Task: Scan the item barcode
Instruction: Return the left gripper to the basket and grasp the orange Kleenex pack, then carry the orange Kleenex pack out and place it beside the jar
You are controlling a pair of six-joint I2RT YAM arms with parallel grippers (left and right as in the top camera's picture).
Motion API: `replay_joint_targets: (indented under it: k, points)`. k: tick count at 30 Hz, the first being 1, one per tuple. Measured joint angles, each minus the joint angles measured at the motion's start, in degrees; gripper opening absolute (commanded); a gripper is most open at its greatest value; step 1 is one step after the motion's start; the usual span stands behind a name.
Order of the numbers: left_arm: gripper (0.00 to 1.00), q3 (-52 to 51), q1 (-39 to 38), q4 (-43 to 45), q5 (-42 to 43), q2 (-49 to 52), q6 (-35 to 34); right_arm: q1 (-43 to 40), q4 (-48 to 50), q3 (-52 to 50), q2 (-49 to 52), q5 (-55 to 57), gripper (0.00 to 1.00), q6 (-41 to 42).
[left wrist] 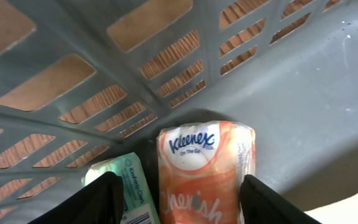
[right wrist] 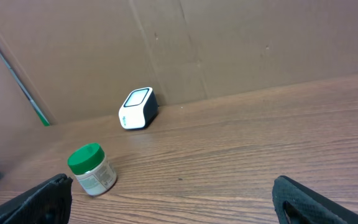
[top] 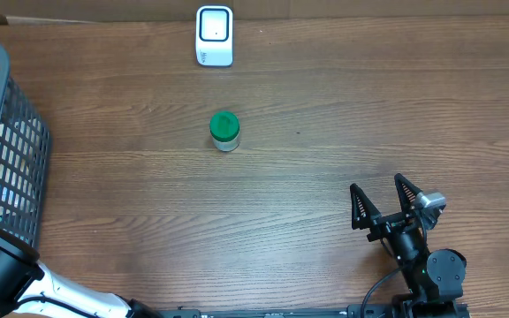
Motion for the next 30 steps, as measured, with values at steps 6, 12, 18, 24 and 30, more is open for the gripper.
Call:
replay_joint_targets:
  k: [6,12,18,24,30]
  points:
    - [0.62,0.00,0.00,-0.04,1.64,0.13,0.00,0.00,-0.02,0.00,0.00,0.00,1.00,-0.02]
    - [0.65,0.00,0.00,0.33,2.60,3.91,0.00,0.02,0.02,0.00,0.00,0.00,1.00,0.00]
    - [0.28,0.22,0.00,1.40,3.78,5.11,-0.28,0.00,0.00,0.00,0.00,-0.02,1.00,0.00]
    - [0.10,0.92,0.00,-0.52,3.82,5.14,0.13,0.00,0.00,0.00,0.00,0.00,1.00,-0.02]
    - [0.05,4.81,0.00,-9.84,3.82,5.09,-1.07,0.00,0.00,0.00,0.00,0.00,1.00,0.00]
